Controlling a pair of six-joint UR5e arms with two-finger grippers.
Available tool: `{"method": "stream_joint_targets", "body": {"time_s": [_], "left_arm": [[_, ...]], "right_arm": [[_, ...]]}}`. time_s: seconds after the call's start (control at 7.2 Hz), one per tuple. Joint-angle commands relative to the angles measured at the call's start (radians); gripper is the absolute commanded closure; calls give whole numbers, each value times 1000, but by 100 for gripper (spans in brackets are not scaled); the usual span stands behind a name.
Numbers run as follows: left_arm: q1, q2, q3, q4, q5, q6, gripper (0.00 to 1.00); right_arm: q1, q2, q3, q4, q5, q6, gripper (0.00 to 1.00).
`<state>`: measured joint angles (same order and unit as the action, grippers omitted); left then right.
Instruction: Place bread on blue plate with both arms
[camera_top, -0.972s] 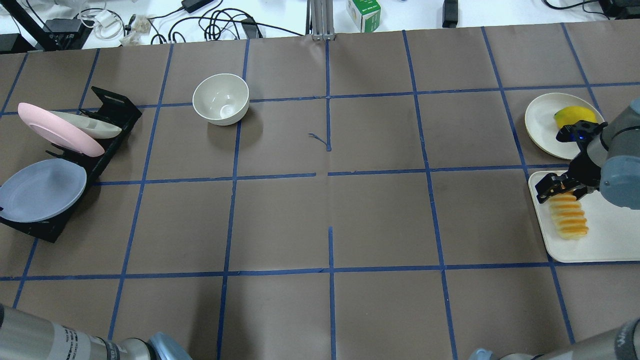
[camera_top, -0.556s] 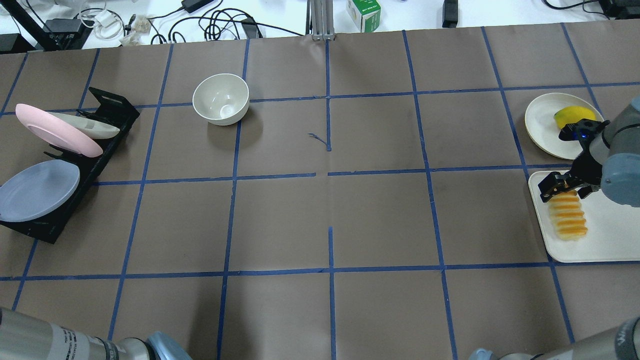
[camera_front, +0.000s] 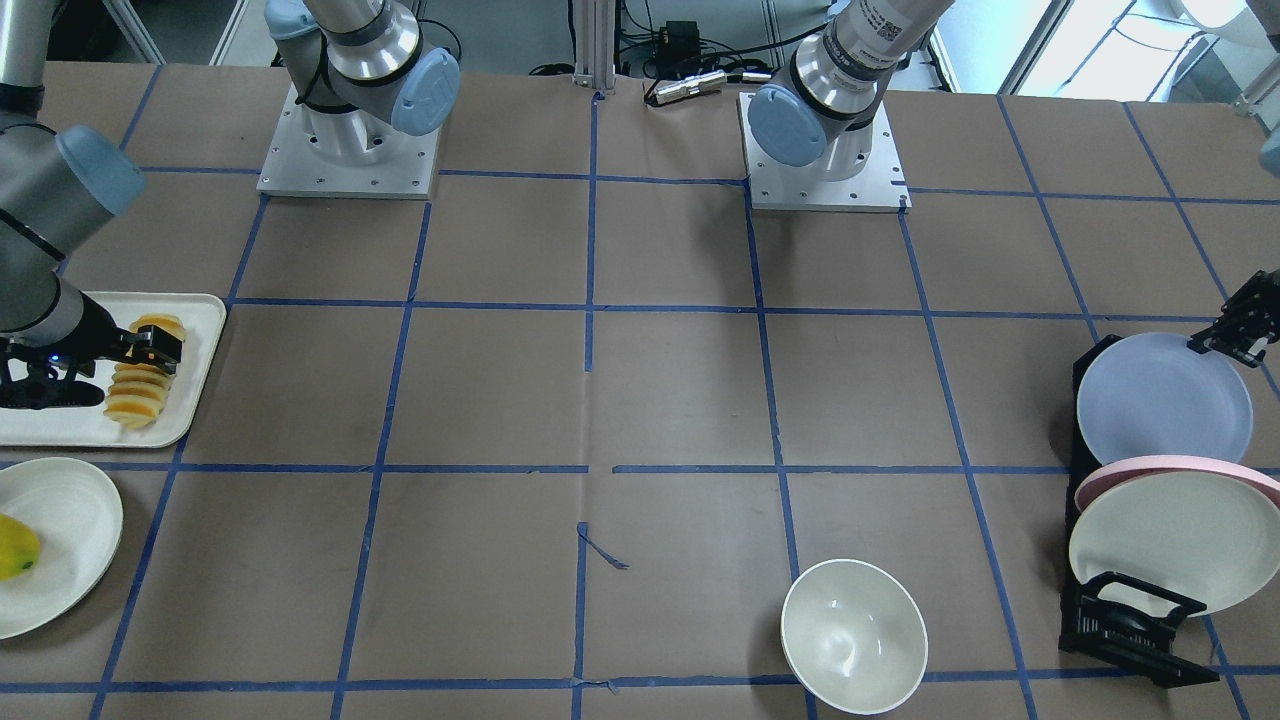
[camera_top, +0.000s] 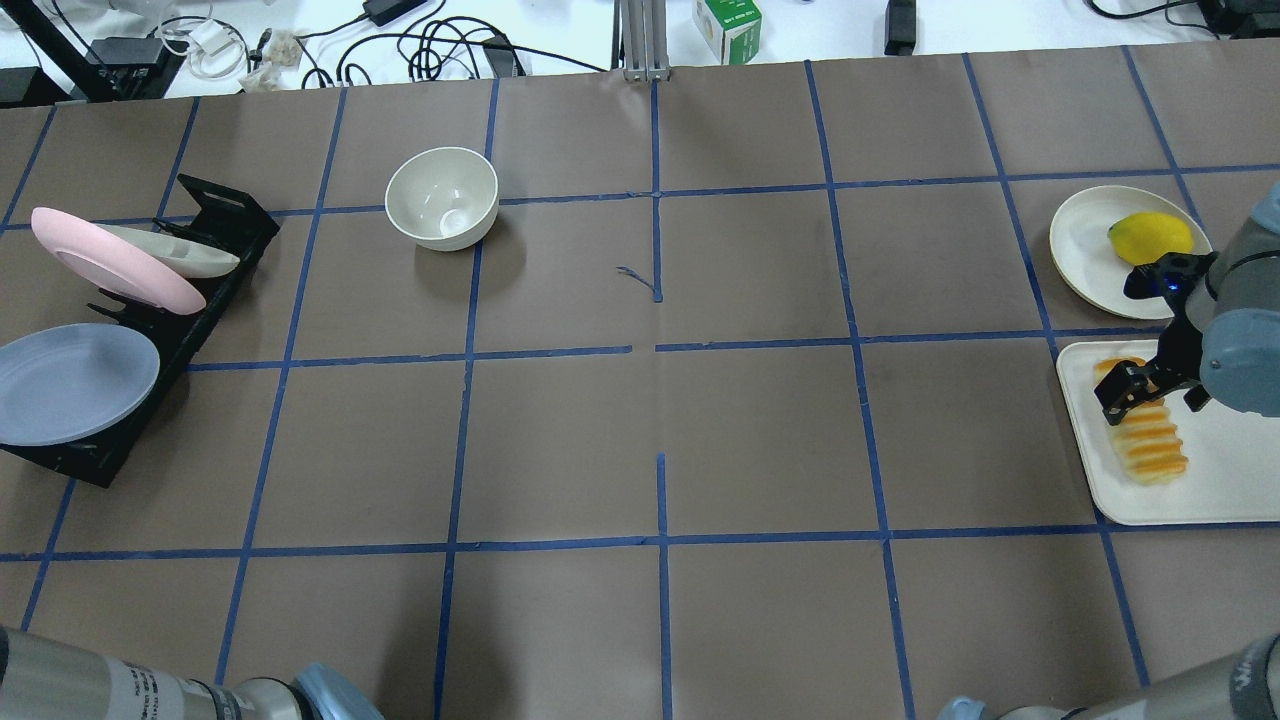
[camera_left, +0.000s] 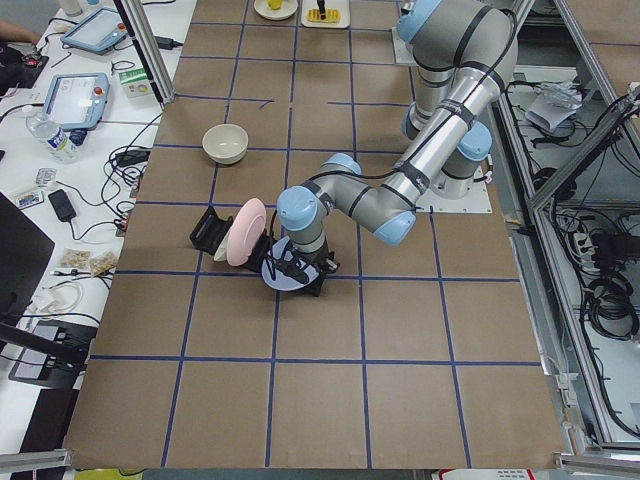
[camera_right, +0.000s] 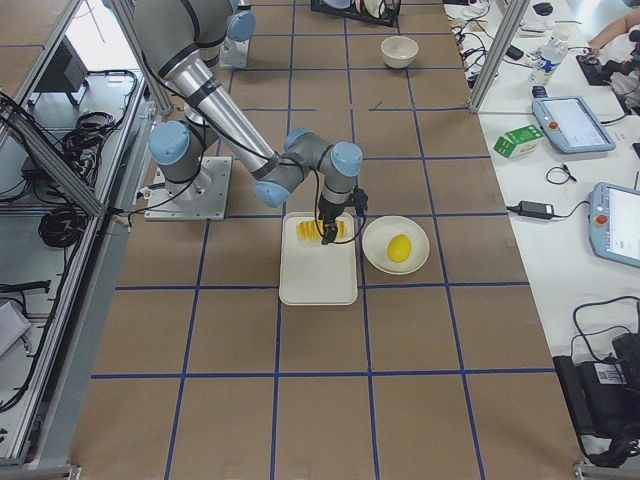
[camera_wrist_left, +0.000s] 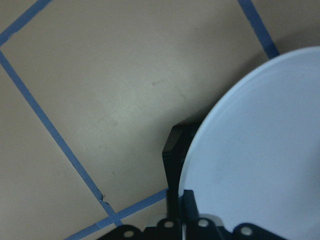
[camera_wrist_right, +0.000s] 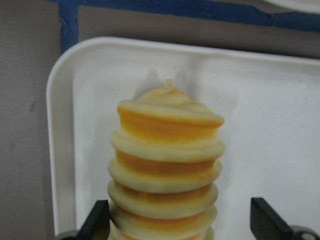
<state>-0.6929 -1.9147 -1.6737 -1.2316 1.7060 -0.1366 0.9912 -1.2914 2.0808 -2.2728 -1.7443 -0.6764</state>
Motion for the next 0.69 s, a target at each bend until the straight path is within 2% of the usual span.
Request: {"method": "stream_joint_targets", "body": {"time_s": [0.0,0.28,0.56], "left_arm": [[-3,41,3,-44,4,5,100],[-2,112,53,-231,48,9,100],[0,193,120,-435,49,24,100]], "right_arm": [[0,0,1,-4,6,-14,0],[0,3,2,5,6,-15,0],[0,3,2,6,20,-14,0]]}}
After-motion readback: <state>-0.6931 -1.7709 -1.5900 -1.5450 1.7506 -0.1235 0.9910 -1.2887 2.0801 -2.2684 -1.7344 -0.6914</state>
